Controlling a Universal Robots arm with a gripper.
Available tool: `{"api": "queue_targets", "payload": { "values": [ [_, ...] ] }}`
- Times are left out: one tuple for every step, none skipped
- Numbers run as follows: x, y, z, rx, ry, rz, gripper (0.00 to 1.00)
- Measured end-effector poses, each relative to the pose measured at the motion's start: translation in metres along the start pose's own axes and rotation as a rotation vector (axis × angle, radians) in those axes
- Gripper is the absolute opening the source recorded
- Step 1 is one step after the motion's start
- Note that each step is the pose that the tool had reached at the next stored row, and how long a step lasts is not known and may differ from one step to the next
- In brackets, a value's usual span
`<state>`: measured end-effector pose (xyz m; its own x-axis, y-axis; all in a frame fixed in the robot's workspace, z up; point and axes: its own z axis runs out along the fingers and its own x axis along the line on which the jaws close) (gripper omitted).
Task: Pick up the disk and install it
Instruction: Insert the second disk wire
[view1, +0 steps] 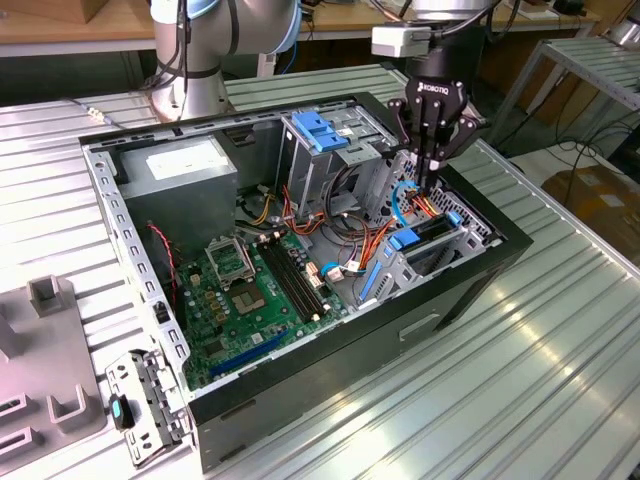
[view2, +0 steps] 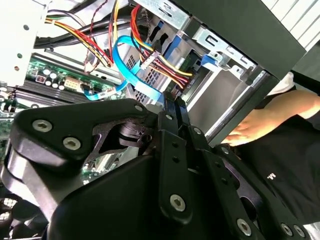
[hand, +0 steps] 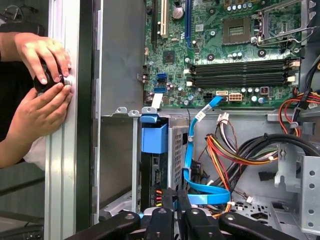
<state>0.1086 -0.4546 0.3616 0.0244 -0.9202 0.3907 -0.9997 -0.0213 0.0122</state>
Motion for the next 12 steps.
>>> {"api": "queue_targets", "payload": {
  "values": [
    [-0.0007,-0.0001,0.0006,0.0,0.0009,0.0,0.19],
    [-0.0014,-0.0002,0.0013,0.0,0.001,0.0,0.19],
    [-0.0018,-0.0002,0.0018,0.0,0.001,0.0,0.25],
    [-0.002,-0.0003,0.0023,0.0001,0.0011,0.0,0.25],
    [-0.0022,-0.0003,0.0027,0.0,0.0016,0.0,0.24],
    [-0.0023,-0.0003,0.0029,0.0,0.0018,0.0,0.24],
    [-0.0024,-0.0003,0.003,0.0,0.0019,0.0,0.24],
    [-0.0021,-0.0003,0.0033,0.0,0.0018,0.0,0.17],
    [-0.0008,-0.0002,0.004,0.0,0.0016,0.0,0.16],
    [0.0003,-0.0002,0.0046,0.0,0.0015,0.0,0.16],
    [0.0029,-0.0001,0.0059,0.0004,0.0007,0.0,0.16],
    [0.0055,0.0,0.0071,0.0011,-0.0013,0.0,0.16]
  ]
}}
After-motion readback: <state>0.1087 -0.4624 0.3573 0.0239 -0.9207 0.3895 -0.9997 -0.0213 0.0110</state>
